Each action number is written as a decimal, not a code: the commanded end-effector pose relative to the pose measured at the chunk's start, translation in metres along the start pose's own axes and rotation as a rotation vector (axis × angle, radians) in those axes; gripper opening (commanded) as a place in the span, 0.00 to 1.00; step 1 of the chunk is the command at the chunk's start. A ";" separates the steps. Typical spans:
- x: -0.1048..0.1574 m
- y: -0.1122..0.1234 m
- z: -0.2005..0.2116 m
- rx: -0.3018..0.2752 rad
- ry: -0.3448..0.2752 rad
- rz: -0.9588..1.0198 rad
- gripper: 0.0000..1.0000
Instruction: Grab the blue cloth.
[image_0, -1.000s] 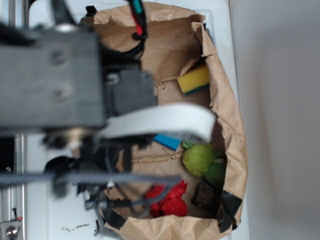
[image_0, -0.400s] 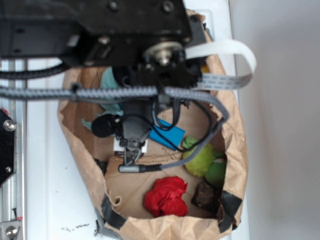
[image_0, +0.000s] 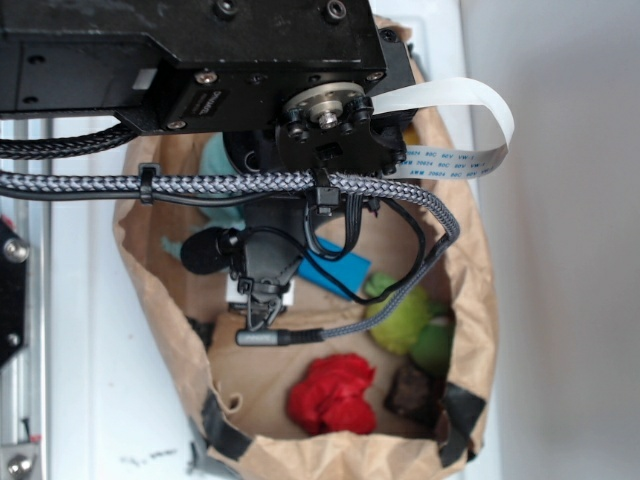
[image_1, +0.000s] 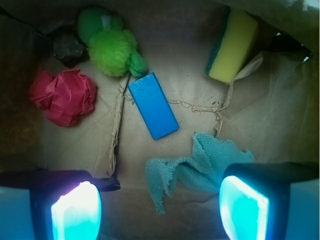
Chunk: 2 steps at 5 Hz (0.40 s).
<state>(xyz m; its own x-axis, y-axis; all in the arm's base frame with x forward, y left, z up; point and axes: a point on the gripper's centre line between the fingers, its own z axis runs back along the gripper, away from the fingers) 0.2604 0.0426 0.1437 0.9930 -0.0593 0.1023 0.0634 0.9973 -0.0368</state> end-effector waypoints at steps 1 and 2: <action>0.011 0.009 -0.015 0.053 -0.025 0.024 1.00; 0.010 0.011 -0.038 0.098 -0.024 0.008 1.00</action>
<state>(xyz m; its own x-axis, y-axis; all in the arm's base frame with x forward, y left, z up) 0.2679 0.0501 0.0970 0.9949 -0.0554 0.0842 0.0518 0.9977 0.0448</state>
